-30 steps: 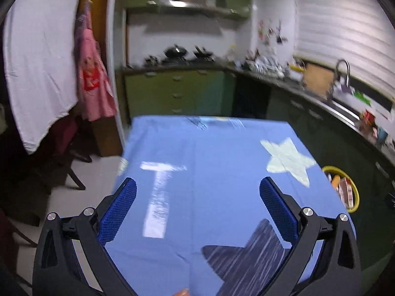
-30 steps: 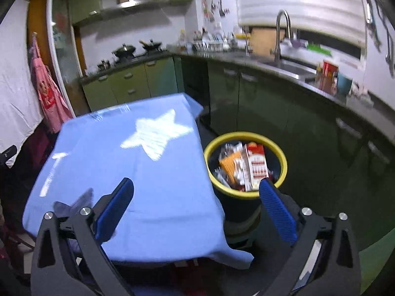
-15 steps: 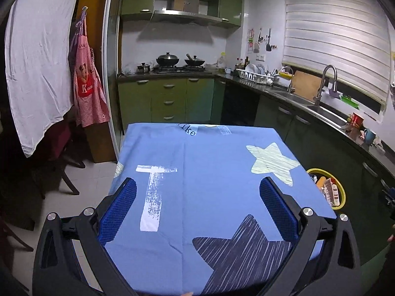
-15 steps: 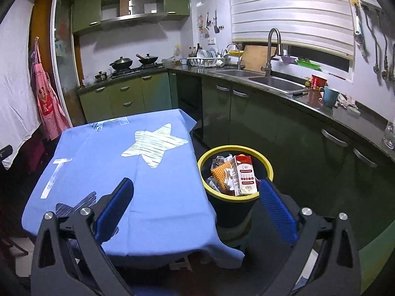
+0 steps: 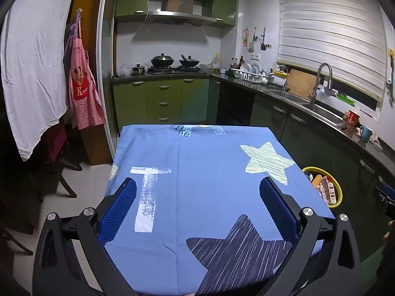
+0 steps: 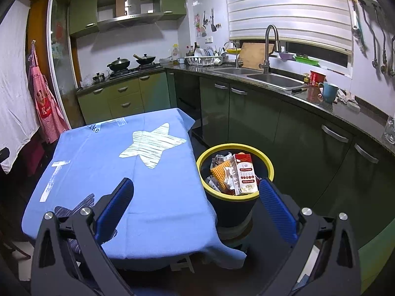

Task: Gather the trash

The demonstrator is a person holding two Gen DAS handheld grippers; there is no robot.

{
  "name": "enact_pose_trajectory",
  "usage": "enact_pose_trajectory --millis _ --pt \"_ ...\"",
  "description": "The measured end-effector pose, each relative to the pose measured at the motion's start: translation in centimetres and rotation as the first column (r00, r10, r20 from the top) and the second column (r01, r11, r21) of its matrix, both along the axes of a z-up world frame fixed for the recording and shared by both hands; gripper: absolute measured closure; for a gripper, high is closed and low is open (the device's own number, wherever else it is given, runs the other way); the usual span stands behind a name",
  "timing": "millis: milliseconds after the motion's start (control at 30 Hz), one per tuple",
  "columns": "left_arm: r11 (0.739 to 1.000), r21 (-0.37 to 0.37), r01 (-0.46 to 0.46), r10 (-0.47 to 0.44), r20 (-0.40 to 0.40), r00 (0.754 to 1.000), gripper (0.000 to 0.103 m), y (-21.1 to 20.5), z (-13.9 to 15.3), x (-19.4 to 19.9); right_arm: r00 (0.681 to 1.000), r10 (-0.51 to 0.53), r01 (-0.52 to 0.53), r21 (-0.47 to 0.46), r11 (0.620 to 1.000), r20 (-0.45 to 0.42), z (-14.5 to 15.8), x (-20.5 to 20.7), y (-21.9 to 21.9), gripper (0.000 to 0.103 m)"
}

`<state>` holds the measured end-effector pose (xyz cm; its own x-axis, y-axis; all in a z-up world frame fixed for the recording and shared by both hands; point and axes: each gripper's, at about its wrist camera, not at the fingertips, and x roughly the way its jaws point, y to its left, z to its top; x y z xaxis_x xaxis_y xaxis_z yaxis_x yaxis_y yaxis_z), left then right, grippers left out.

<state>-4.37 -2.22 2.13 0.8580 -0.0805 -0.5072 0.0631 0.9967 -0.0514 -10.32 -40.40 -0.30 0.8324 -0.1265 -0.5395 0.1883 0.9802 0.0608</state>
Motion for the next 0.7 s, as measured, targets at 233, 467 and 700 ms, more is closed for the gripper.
enact_pose_trajectory --millis 233,467,700 --pt "1.000 0.002 0.010 -0.010 0.000 1.000 0.005 -0.26 -0.04 0.03 1.000 -0.003 0.003 0.000 1.000 0.003 -0.01 0.05 0.01 0.006" --pt "1.000 0.006 0.015 -0.016 0.008 1.000 0.005 -0.42 0.08 -0.20 1.000 -0.003 0.003 0.001 1.000 0.007 0.06 0.08 0.12 0.006" --pt "1.000 0.011 0.014 -0.014 0.012 1.000 0.005 -0.51 0.12 -0.31 1.000 -0.002 0.002 0.001 1.000 0.009 0.12 0.01 0.12 0.006"
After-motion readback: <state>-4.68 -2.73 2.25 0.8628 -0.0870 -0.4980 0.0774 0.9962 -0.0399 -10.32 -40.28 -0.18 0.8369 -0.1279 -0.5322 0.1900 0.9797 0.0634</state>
